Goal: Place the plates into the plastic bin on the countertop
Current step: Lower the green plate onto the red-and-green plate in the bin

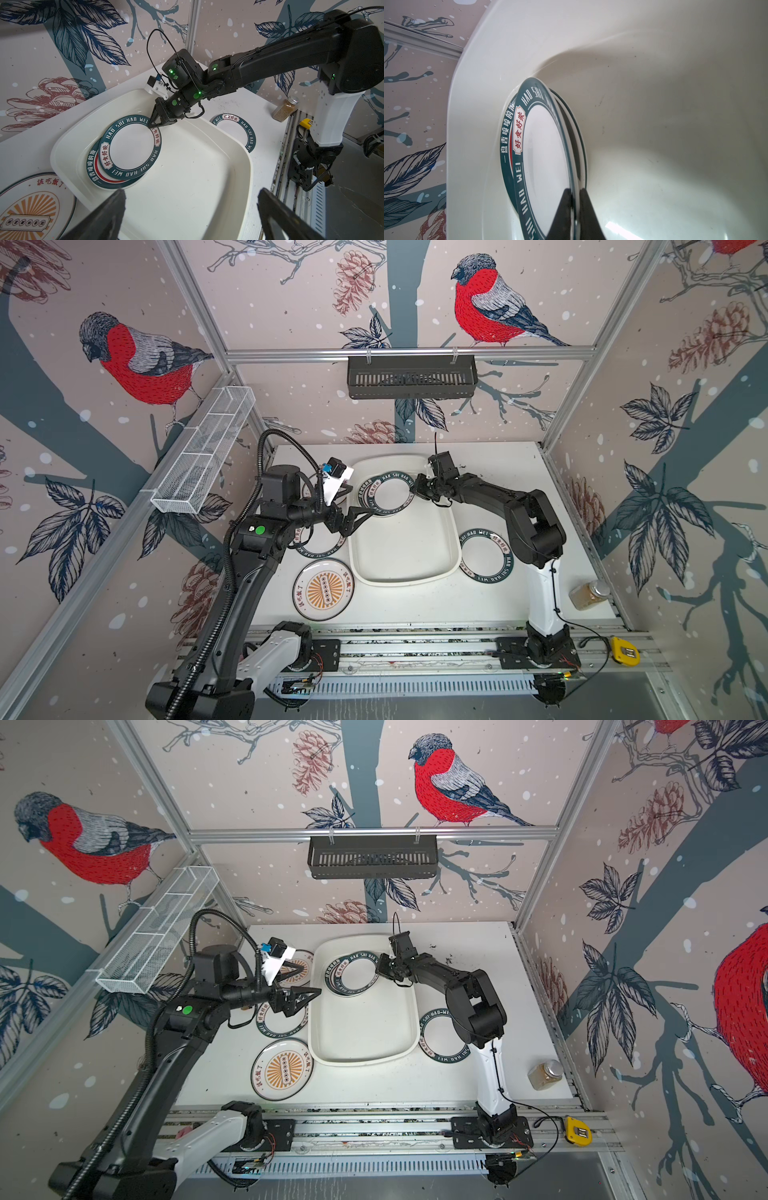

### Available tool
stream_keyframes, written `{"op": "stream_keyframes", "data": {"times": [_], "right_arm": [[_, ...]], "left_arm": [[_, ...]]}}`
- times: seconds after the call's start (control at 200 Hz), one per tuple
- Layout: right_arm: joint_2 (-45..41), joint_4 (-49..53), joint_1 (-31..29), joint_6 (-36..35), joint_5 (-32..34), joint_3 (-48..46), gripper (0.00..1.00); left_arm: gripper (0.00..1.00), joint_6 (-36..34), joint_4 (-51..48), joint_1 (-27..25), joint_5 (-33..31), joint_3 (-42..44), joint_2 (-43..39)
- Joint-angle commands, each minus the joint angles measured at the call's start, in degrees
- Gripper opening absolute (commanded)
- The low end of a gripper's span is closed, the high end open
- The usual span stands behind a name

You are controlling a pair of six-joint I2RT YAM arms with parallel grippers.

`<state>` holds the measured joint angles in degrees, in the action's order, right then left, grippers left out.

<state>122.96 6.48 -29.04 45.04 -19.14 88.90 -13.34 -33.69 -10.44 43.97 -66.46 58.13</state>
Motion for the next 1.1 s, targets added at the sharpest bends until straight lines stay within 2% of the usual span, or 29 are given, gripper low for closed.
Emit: {"op": "stream_keyframes", "data": {"times": [0.0,0.655,1.096], "right_arm": [[0.3,0.0,-0.1,-0.2,0.7,-0.1,0.12],[1.3,-0.2,-0.1,-0.1,0.7,-0.2,0.19],[1.1,1.9,-0.3,-0.6,2.5,0.9,0.31]], "left_arm": [[0.98,0.0,-0.1,0.1,1.1,-0.3,-0.4],[0.98,-0.1,0.0,0.0,1.0,0.0,-0.8],[0.98,-0.1,0.0,0.0,0.8,0.1,-0.9]]}}
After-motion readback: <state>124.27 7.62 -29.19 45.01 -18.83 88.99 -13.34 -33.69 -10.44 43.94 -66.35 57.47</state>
